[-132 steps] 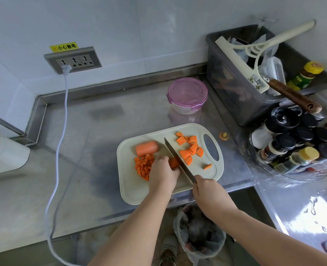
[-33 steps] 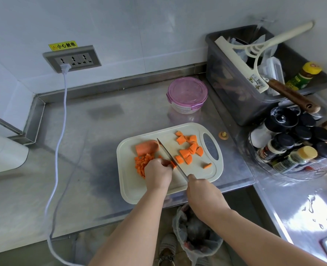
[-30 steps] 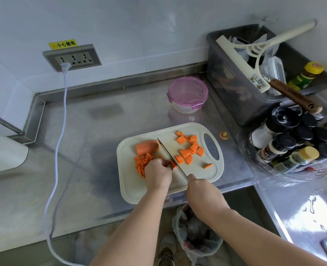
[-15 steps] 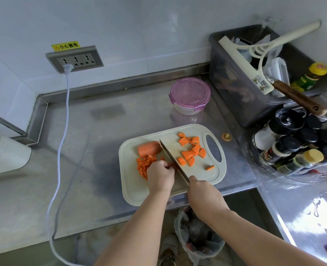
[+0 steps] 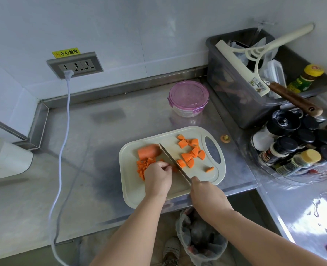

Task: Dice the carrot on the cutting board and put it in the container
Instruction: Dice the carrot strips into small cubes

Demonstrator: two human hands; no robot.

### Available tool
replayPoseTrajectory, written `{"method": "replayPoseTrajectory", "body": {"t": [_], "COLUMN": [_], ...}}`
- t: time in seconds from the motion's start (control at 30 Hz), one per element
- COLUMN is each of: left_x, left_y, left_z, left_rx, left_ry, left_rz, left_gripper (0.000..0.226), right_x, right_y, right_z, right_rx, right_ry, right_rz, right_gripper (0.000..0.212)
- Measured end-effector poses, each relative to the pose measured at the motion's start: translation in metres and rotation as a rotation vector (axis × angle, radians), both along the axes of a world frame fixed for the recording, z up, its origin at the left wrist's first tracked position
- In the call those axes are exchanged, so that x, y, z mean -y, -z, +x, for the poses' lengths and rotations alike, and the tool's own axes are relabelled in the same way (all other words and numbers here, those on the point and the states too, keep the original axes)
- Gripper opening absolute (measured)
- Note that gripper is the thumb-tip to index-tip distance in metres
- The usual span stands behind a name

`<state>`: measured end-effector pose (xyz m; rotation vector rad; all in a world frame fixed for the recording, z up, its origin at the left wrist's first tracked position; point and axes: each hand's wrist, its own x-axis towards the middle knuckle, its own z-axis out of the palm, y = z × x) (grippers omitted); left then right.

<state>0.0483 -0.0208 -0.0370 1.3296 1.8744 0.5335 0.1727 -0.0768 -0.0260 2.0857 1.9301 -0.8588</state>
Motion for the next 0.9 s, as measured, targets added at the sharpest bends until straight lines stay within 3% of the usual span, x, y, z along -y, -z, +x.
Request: {"method": "replayPoseTrajectory", "body": {"t": [0.13,0.2,0.27,0.33,0.5,0.6,0.8,0.9], "left_x": [-0.021,-0.034,-0.044,-0.053,-0.063,-0.068,-0.074,-0.065], "left_y": [-0.016,-0.034,-0.05,-0.054,-0.046,-0.052,-0.065,-0.048], "left_z": [-0.015,-0.014,-0.005,0.003,0.011,0.014,0.005,-0.005], "left_rx": [-0.012,-0.167,-0.327,-0.433,-0.562,-0.462,-0.125,-0.098], "left_ry": [-0.01,0.285,0.651,0.846,0.967,0.906,0.401,0.299], "left_rz": [0.246,0.353,0.303,0.144,-0.017,0.071,0.532,0.589], "left_gripper": [0.027,0.038,0.041,0.037,0.034,0.032,0.032,0.029], "right_x": [-0.001,-0.001,0.0,0.0,-0.002,-0.002,-0.003,-0.009], "right_y": [0.002,0.004,0.005,0.004,-0.002,-0.012,-0.024,-0.019], "right_z": [0.0,0.0,0.0,0.0,0.0,0.001,0.013,0.026], "right_rx": [0.003,0.012,0.018,0.025,-0.023,-0.069,-0.07,-0.014], "right_ry": [-0.015,-0.024,-0.028,-0.042,-0.02,0.027,0.048,0.061], "right_rz": [0.004,0.004,0.006,-0.001,-0.034,0.002,0.089,0.117], "right_gripper": [0.033,0.035,0.038,0.04,0.038,0.027,0.027,0.029]}}
